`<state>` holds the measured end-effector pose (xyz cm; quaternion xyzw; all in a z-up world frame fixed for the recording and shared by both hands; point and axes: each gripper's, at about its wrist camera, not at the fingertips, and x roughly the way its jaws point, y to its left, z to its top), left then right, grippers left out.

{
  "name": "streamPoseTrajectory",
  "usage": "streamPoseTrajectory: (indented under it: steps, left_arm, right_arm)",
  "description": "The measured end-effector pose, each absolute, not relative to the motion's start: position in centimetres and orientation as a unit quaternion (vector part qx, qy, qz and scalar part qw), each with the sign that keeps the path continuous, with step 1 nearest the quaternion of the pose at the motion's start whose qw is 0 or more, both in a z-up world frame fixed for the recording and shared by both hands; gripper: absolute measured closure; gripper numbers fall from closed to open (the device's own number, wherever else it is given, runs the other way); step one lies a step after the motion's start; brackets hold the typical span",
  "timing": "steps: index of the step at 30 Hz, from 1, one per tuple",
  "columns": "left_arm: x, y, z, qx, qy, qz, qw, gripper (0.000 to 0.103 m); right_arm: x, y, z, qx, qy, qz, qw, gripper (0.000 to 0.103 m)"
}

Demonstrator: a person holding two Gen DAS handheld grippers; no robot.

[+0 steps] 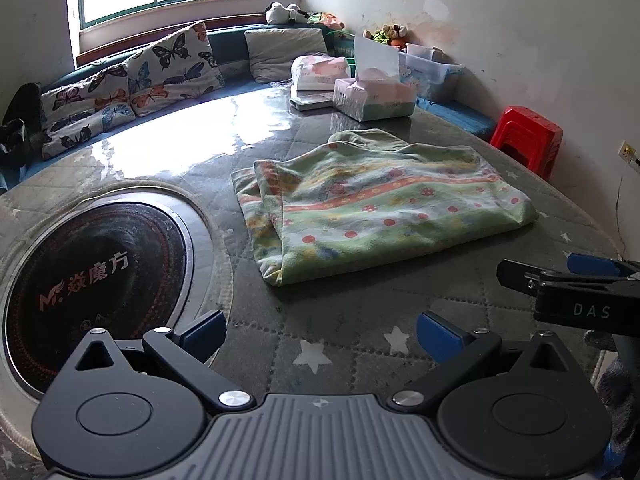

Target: Fold clothes

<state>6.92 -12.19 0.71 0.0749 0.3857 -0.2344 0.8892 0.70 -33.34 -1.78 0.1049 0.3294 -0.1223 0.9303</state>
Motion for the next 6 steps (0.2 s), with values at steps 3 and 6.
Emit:
streamPoseTrajectory:
  steps: [3, 6]
  left_arm:
    - [7.22, -12.29, 0.59, 0.077, 0.386, -0.232, 0.890, 0.000]
    - [7.63, -12.40, 0.45, 0.077, 0.390, -0.230, 0.889, 0.000]
  right_arm:
    - [1.11, -33.46, -2.02, 0.106, 0.333, -0.119, 0.929, 0.000]
    - [1.54, -33.47, -2.24, 0.105, 0.338, -0.118, 0.928, 0.000]
